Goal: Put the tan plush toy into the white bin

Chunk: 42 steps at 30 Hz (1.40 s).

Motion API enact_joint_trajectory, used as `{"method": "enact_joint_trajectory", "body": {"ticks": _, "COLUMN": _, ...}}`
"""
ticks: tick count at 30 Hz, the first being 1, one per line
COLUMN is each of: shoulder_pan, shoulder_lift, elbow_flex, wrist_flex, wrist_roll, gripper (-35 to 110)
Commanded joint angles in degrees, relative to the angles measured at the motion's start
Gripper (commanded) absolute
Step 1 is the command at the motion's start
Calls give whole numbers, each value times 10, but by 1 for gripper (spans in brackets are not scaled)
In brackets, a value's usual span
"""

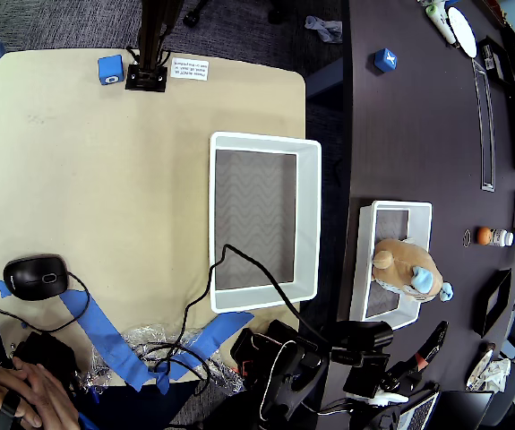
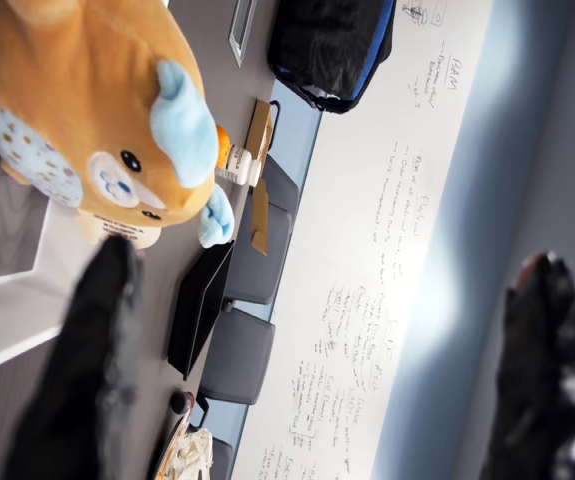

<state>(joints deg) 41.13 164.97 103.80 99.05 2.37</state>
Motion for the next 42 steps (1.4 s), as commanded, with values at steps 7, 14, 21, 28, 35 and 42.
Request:
{"method": "enact_joint_trajectory", "body": {"ticks": 7, "shoulder_pan": 98, "shoulder_lift": -40, "elbow_flex": -5, "wrist_flex": 5, "wrist_roll": -74, "gripper": 50}}
{"method": "enact_joint_trajectory", "body": {"ticks": 14, "shoulder_pan": 98, "shoulder_lift": -28, "elbow_flex": -5, "wrist_flex": 5, "wrist_roll": -74, "gripper": 50}}
{"method": "enact_joint_trajectory", "body": {"ticks": 21, "shoulder_pan": 99, "shoulder_lift": -41, "elbow_flex": -7, "wrist_flex": 4, "wrist_roll": -74, "gripper": 50}}
{"method": "enact_joint_trajectory", "body": {"ticks": 28, "shoulder_pan": 109, "shoulder_lift": -94, "elbow_flex": -84, "wrist_flex": 7, "wrist_roll": -38, "gripper": 50}}
{"method": "enact_joint_trajectory", "body": {"ticks": 35, "shoulder_pan": 284, "shoulder_lift": -164, "elbow_flex": -181, "wrist_flex": 8, "wrist_roll": 72, "gripper": 50}}
{"method": "enact_joint_trajectory", "body": {"ticks": 42, "shoulder_pan": 443, "shoulder_lift": -196, "elbow_flex": -222, "wrist_flex": 8, "wrist_roll": 188, "gripper": 50}}
